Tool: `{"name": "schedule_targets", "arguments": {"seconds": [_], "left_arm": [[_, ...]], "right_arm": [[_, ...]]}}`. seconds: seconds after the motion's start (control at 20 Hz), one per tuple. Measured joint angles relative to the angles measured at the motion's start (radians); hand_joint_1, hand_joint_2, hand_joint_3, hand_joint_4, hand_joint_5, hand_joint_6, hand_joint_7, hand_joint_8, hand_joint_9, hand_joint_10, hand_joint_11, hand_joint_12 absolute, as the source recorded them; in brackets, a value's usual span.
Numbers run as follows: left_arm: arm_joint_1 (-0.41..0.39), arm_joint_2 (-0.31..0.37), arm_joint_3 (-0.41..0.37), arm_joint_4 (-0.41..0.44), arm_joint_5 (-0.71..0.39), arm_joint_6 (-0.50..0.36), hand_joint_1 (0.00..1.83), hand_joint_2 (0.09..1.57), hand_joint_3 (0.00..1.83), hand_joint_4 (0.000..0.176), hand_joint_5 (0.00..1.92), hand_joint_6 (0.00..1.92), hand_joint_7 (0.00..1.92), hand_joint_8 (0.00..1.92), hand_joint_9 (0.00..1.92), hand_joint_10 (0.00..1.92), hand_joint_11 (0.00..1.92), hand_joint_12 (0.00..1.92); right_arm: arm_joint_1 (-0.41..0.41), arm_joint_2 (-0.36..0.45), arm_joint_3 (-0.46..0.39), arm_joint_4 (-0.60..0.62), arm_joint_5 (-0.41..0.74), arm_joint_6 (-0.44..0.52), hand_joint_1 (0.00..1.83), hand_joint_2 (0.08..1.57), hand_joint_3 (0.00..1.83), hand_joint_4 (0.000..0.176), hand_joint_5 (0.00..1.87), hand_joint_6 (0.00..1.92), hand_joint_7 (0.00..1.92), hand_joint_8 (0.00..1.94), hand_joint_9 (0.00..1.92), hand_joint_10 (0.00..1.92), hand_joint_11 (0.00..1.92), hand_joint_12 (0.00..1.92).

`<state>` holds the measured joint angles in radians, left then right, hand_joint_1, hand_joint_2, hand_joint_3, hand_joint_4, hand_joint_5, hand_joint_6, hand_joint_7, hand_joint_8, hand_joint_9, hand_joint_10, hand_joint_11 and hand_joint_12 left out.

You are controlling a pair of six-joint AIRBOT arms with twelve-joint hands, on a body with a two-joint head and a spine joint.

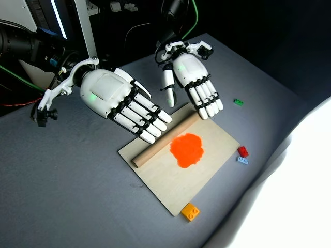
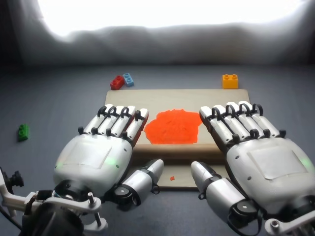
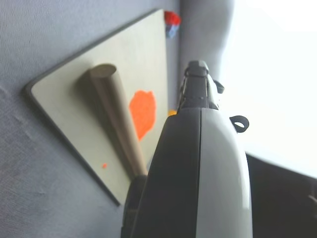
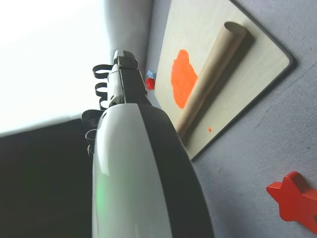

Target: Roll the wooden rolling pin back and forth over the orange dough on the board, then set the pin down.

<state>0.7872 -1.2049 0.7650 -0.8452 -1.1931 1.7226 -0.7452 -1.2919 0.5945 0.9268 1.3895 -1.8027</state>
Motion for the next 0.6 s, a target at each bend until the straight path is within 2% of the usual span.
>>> {"name": "schedule_targets", "arguments": {"seconds": [0.15,0.35,0.6], "left_arm": [[0.015,-0.017,0.012,0.002,-0.042,0.002,0.00,1.52,0.05,0.000,0.01,0.00,0.00,0.00,0.00,0.00,0.00,0.00],[0.018,-0.042,0.037,0.006,-0.055,0.009,0.00,1.51,0.03,0.000,0.03,0.01,0.02,0.01,0.00,0.00,0.00,0.00],[0.025,-0.084,0.079,0.016,-0.060,-0.013,0.00,1.43,0.00,0.000,0.03,0.01,0.02,0.01,0.00,0.00,0.00,0.00]], "right_arm": [[0.000,-0.024,0.051,0.003,-0.012,0.000,0.00,1.55,0.05,0.000,0.09,0.02,0.08,0.02,0.04,0.01,0.00,0.00],[-0.004,-0.071,0.113,-0.003,-0.031,0.008,0.00,1.56,0.02,0.000,0.12,0.01,0.10,0.00,0.05,0.01,0.01,0.00],[-0.008,-0.140,0.210,-0.021,-0.037,0.010,0.00,1.45,0.00,0.000,0.08,0.00,0.09,0.00,0.04,0.00,0.00,0.00]]}}
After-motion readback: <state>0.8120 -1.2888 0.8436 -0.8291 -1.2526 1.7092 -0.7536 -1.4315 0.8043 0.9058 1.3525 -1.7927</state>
